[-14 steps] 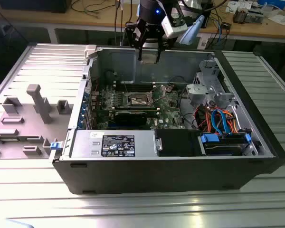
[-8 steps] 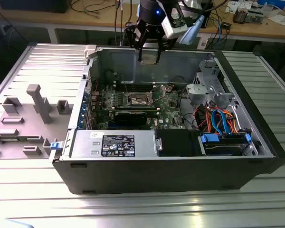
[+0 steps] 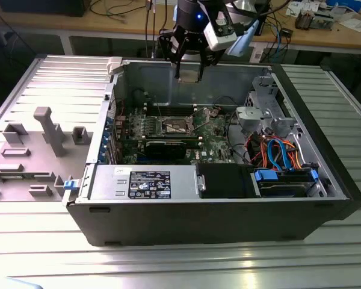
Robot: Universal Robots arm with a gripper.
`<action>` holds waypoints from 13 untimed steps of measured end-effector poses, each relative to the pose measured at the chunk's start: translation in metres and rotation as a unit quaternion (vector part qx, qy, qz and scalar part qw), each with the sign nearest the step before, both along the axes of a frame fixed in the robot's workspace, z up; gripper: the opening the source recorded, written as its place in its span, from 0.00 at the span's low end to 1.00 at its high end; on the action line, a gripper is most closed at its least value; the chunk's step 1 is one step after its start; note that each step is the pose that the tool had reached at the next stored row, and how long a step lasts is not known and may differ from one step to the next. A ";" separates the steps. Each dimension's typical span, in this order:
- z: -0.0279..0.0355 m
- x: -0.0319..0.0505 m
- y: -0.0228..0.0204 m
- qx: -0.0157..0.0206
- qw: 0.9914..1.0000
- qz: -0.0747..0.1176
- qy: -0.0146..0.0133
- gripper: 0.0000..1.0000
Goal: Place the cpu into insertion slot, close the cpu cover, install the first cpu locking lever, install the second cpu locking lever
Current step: 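Place the cpu into insertion slot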
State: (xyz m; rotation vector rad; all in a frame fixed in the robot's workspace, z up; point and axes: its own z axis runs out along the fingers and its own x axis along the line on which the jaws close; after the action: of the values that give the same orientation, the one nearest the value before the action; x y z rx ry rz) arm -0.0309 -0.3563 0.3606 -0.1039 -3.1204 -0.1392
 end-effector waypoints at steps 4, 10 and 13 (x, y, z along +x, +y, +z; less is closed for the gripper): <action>-0.0009 0.0000 0.0000 0.000 1.000 -0.026 0.000 0.55; -0.0011 0.0000 0.0000 0.000 1.000 -0.031 0.000 0.55; -0.0011 0.0000 0.0000 0.000 1.000 -0.031 0.000 0.55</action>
State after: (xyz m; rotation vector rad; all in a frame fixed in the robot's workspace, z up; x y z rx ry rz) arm -0.0309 -0.3563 0.3594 -0.2012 -3.1185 -0.1390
